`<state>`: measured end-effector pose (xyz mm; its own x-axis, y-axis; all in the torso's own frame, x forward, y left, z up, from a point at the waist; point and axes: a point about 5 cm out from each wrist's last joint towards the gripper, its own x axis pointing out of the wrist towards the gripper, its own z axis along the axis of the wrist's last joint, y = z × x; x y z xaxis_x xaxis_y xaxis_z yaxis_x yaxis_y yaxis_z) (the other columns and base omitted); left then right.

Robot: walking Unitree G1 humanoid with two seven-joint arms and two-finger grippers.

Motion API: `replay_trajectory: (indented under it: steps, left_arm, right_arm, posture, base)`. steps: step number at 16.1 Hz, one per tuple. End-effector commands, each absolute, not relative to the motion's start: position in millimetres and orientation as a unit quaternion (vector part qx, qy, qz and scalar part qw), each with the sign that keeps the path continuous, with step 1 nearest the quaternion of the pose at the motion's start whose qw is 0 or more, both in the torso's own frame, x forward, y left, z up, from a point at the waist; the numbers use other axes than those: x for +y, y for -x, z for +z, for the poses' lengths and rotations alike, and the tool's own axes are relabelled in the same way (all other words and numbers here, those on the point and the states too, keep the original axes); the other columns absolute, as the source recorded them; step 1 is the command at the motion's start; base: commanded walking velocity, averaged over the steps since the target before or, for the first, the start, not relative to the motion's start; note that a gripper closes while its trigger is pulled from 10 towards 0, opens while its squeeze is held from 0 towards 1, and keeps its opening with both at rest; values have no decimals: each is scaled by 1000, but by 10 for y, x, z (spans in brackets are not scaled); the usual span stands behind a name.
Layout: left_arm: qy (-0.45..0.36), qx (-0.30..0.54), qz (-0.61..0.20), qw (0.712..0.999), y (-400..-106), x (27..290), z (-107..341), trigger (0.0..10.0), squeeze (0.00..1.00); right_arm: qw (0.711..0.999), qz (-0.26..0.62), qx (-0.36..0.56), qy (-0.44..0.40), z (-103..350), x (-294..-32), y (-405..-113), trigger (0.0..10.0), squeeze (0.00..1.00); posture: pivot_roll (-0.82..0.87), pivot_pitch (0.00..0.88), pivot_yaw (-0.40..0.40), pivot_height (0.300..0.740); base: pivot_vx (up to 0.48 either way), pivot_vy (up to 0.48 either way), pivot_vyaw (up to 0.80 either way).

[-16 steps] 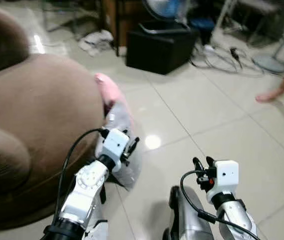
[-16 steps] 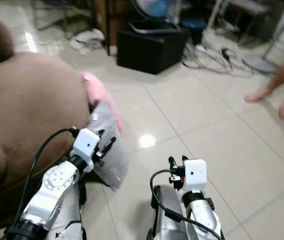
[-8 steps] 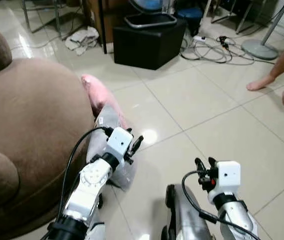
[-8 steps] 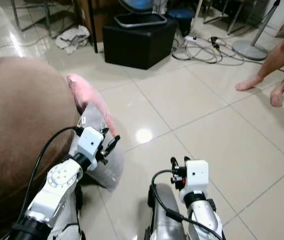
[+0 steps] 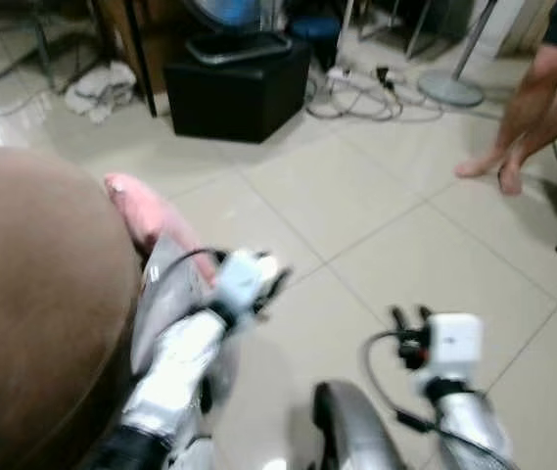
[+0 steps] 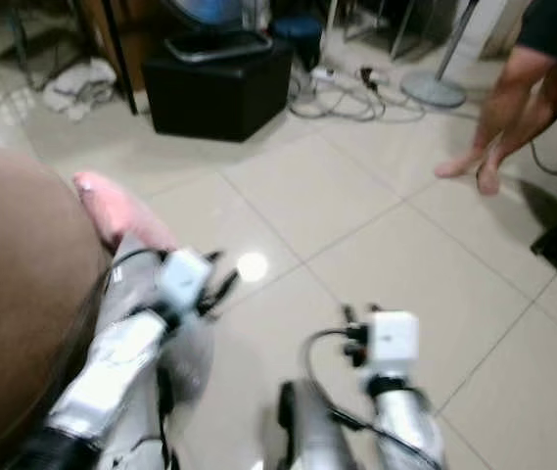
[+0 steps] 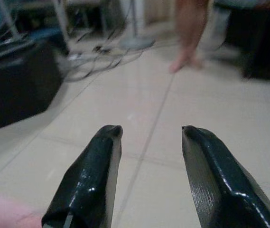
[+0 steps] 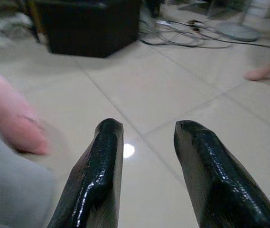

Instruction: Move the pillow to the sofa from floor

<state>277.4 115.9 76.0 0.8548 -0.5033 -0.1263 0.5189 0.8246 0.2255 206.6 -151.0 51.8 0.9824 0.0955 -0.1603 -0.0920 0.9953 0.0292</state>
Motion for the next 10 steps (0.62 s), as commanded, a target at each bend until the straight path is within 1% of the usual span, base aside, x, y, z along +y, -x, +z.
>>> replay_trajectory:
  steps: [1, 2, 3, 5, 6, 7, 8, 9, 10]
  left_arm:
    - [-122, 26, -272, 954, -2786, 1072, 780, 10000, 0]
    - [-131, 31, -259, 957, -2791, 1116, 764, 10000, 0]
    - [-139, 36, -247, 958, -2796, 1163, 747, 10000, 0]
    - [-149, 41, -236, 959, -2802, 1202, 730, 10000, 0]
    - [-165, 71, -209, 961, -2812, 1293, 634, 10000, 0]
    - [-156, 103, -166, 968, -2833, 1388, 536, 10000, 0]
    - [-144, 160, -115, 970, -2863, 1492, 366, 10000, 0]
    - [-154, 199, -97, 963, -2874, 1543, 240, 10000, 0]
    - [-175, 219, -92, 956, -2905, 1561, 160, 10000, 0]
  right_arm:
    - [996, 37, 86, 2, 509, -1610, -2039, 10000, 0]
    - [994, 58, 87, 19, 508, -1580, -2042, 10000, 0]
    - [992, 83, 92, 39, 500, -1538, -2041, 10000, 0]
    - [990, 99, 97, 41, 489, -1503, -2041, 10000, 0]
    - [987, 117, 102, 50, 466, -1452, -2033, 10000, 0]
    - [984, 128, 107, 57, 443, -1425, -2027, 10000, 0]
    - [984, 127, 112, 52, 426, -1420, -2029, 10000, 0]
    - [984, 126, 117, 44, 418, -1420, -2036, 10000, 0]
    - [982, 135, 117, 55, 424, -1408, -2047, 10000, 0]
  posture:
    - [3, 95, -73, 545]
    - [6, 96, -72, 545]
    - [8, 97, -70, 545]
    - [8, 97, -70, 545]
    - [11, 100, -71, 545]
    - [11, 100, -71, 545]
    - [6, 107, -82, 545]
    - [2, 114, -89, 545]
    - [-7, 126, -97, 545]
  base:
    - [240, 0, 0]
    - [0, 0, 0]
    - [0, 0, 800]
    - [0, 0, 800]
    - [0, 0, 800]
    - [0, 0, 594]
    - [0, 0, 0]
    - [0, 0, 0]
    - [0, 0, 0]
